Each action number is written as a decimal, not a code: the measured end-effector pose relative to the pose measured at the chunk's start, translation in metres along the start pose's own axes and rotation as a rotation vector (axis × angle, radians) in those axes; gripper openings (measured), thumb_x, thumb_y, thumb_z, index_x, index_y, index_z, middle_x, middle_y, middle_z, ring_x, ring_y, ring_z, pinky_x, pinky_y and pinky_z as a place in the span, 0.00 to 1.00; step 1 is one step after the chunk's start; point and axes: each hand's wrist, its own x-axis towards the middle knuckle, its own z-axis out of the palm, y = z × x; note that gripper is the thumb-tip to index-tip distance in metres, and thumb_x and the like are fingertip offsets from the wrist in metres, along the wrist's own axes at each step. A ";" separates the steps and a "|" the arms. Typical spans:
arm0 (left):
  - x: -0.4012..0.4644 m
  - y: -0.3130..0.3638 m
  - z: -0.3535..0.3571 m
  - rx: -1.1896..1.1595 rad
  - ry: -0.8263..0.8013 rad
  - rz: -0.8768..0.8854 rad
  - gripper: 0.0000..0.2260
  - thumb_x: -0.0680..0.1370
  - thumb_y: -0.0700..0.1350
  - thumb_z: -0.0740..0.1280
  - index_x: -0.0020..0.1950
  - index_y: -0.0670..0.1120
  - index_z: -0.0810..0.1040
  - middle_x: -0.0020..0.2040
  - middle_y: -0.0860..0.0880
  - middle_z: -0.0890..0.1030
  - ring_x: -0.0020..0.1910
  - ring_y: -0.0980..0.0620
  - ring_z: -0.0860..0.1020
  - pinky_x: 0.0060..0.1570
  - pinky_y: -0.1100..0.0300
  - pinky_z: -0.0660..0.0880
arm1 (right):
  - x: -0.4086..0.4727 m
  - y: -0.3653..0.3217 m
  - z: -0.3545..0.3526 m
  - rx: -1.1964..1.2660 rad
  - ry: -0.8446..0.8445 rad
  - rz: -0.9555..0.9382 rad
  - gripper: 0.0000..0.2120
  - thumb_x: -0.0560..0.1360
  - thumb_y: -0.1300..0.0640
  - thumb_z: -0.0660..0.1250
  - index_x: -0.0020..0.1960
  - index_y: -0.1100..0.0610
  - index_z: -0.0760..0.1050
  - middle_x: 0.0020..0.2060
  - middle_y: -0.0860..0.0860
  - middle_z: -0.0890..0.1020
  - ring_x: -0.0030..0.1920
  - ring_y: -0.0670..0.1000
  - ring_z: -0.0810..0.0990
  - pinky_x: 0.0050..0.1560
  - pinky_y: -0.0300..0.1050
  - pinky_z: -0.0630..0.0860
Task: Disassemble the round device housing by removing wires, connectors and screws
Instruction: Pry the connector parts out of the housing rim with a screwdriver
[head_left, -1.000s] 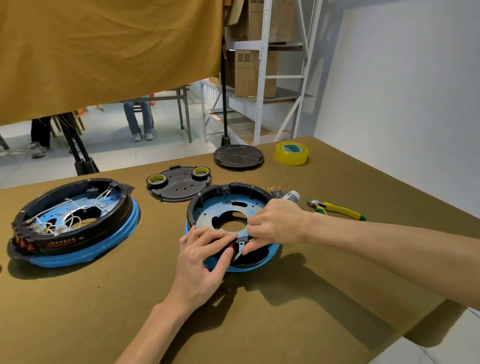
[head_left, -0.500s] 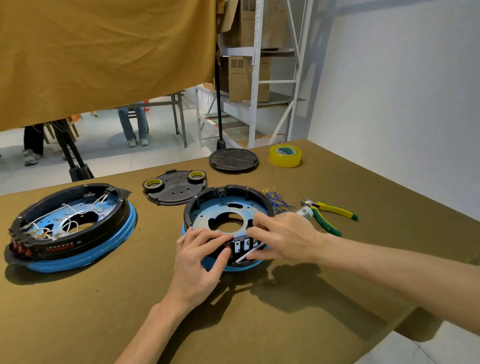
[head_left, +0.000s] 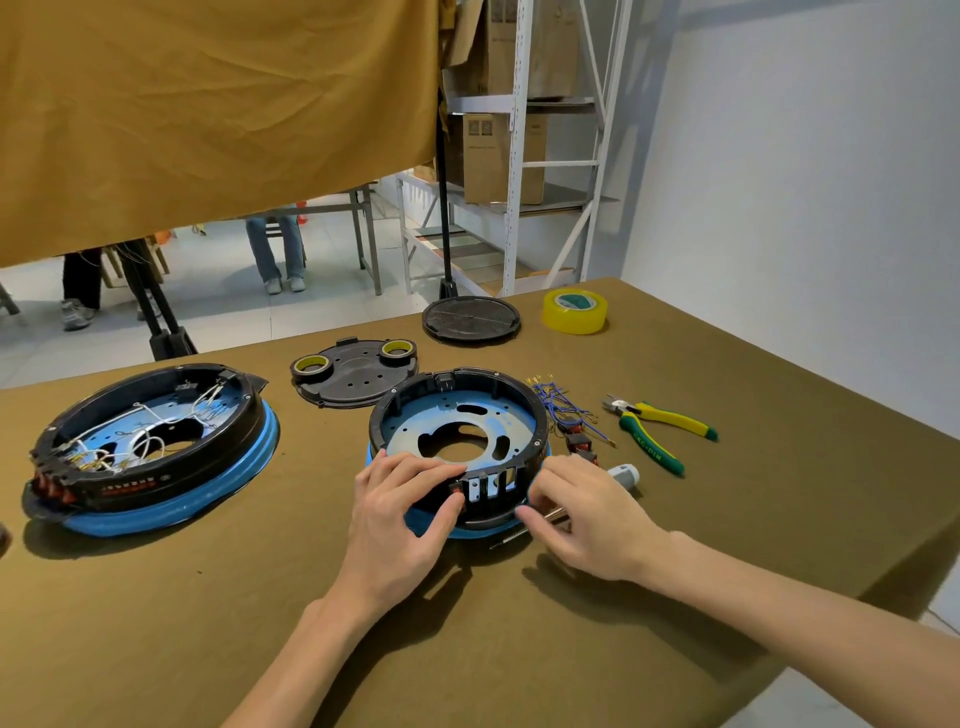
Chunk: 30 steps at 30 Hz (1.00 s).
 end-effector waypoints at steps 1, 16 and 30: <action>0.000 0.000 0.001 0.005 0.002 0.003 0.15 0.79 0.58 0.66 0.63 0.59 0.81 0.58 0.64 0.80 0.66 0.61 0.72 0.75 0.61 0.53 | 0.006 -0.008 0.001 0.009 0.005 0.018 0.13 0.81 0.43 0.65 0.45 0.52 0.75 0.39 0.44 0.78 0.37 0.43 0.74 0.38 0.41 0.74; 0.002 -0.002 -0.003 -0.048 -0.005 -0.032 0.16 0.80 0.56 0.61 0.62 0.55 0.84 0.57 0.61 0.83 0.65 0.59 0.73 0.71 0.56 0.58 | 0.045 -0.064 0.027 0.019 -0.031 0.187 0.13 0.79 0.44 0.66 0.41 0.51 0.79 0.32 0.44 0.80 0.31 0.42 0.73 0.36 0.30 0.67; 0.001 -0.005 0.002 -0.022 0.032 -0.022 0.14 0.82 0.54 0.61 0.62 0.57 0.83 0.57 0.63 0.82 0.65 0.60 0.74 0.71 0.65 0.54 | 0.018 0.005 -0.033 0.165 0.293 0.277 0.05 0.74 0.57 0.75 0.50 0.52 0.86 0.39 0.41 0.84 0.34 0.43 0.79 0.36 0.35 0.75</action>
